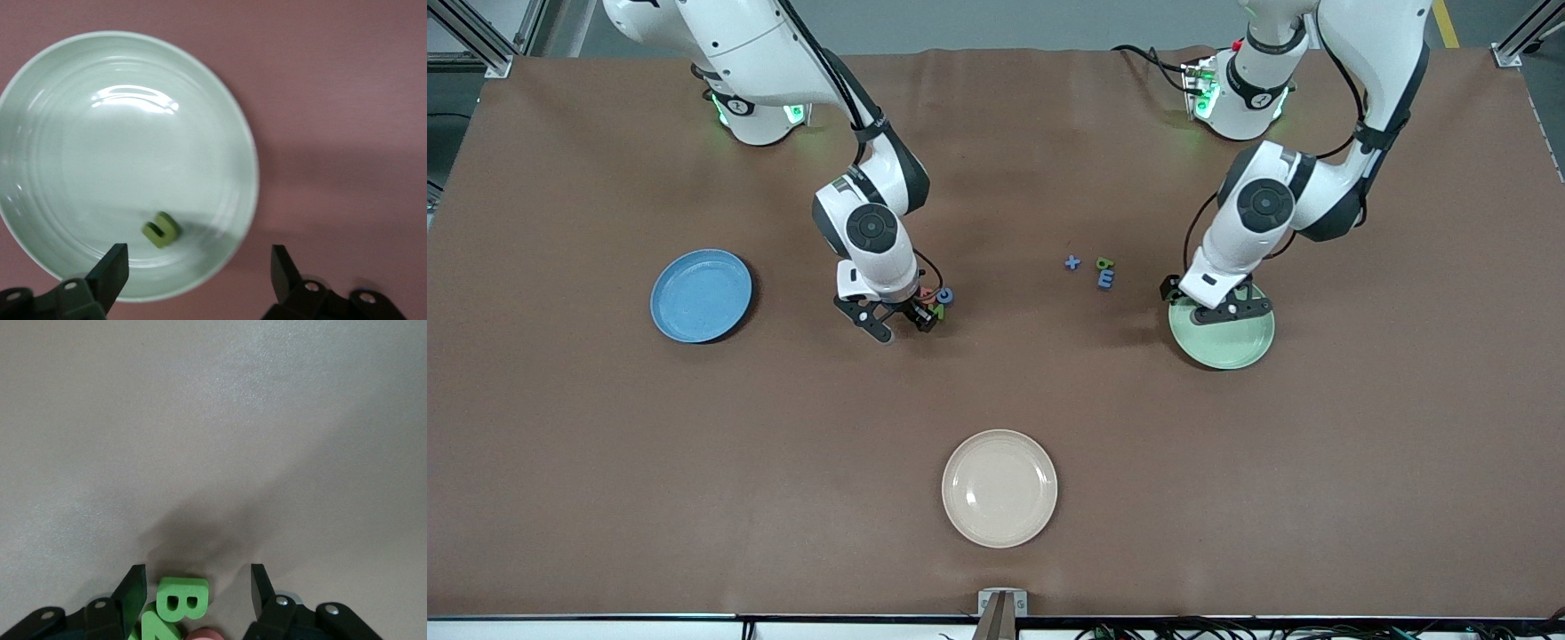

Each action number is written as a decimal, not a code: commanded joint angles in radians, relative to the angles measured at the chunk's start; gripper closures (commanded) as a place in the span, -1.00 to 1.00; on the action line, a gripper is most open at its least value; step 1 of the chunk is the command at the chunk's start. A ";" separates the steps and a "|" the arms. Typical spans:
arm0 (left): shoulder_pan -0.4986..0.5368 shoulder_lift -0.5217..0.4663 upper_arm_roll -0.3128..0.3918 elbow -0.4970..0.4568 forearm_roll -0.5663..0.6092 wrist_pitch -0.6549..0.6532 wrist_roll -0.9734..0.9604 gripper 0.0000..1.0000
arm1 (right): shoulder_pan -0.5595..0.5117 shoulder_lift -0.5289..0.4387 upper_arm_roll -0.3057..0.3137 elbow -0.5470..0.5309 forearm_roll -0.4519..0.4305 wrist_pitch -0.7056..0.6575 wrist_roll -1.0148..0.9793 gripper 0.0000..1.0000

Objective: Sort uppercase to blue plate, lowercase to green plate
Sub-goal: 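Grasp the blue m with the left gripper while the right gripper carries B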

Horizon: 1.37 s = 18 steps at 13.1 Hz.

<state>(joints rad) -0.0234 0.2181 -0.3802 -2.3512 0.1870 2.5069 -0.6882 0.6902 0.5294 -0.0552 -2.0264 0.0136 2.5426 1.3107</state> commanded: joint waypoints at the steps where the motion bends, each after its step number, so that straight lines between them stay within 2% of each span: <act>1: 0.000 0.000 -0.075 0.046 0.014 -0.045 -0.146 -0.93 | 0.017 0.014 -0.011 0.012 -0.020 0.007 0.041 -0.42; 5: -0.022 0.061 -0.163 0.084 0.028 -0.039 -0.145 -0.98 | 0.025 0.030 -0.011 0.012 -0.020 0.048 0.056 -0.41; 7: -0.046 0.090 -0.166 0.084 0.121 -0.020 -0.137 -0.98 | 0.025 0.031 -0.011 0.011 -0.021 0.048 0.056 -0.30; 9: -0.056 0.147 -0.166 0.075 0.131 0.058 -0.152 -0.97 | 0.029 0.032 -0.011 0.011 -0.021 0.047 0.056 -0.07; 11: -0.055 0.159 -0.166 0.073 0.134 0.064 -0.140 -0.95 | 0.029 0.031 -0.011 0.009 -0.021 0.044 0.056 0.19; 12: -0.055 0.168 -0.166 0.073 0.134 0.064 -0.134 -0.91 | 0.029 0.031 -0.011 0.006 -0.021 0.042 0.056 0.31; 15: -0.055 0.193 -0.166 0.073 0.134 0.067 -0.061 -0.63 | 0.026 0.029 -0.011 0.005 -0.021 0.036 0.053 0.85; 16: -0.056 0.204 -0.166 0.075 0.137 0.072 -0.054 -0.51 | 0.020 0.024 -0.012 0.005 -0.021 0.033 0.048 0.94; 18: -0.049 0.230 -0.166 0.076 0.184 0.092 -0.054 -0.48 | 0.003 0.002 -0.021 0.002 -0.023 0.001 0.007 0.98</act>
<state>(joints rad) -0.0815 0.4156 -0.5436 -2.2860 0.3231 2.5743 -0.7484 0.7039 0.5464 -0.0572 -2.0179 0.0134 2.5796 1.3341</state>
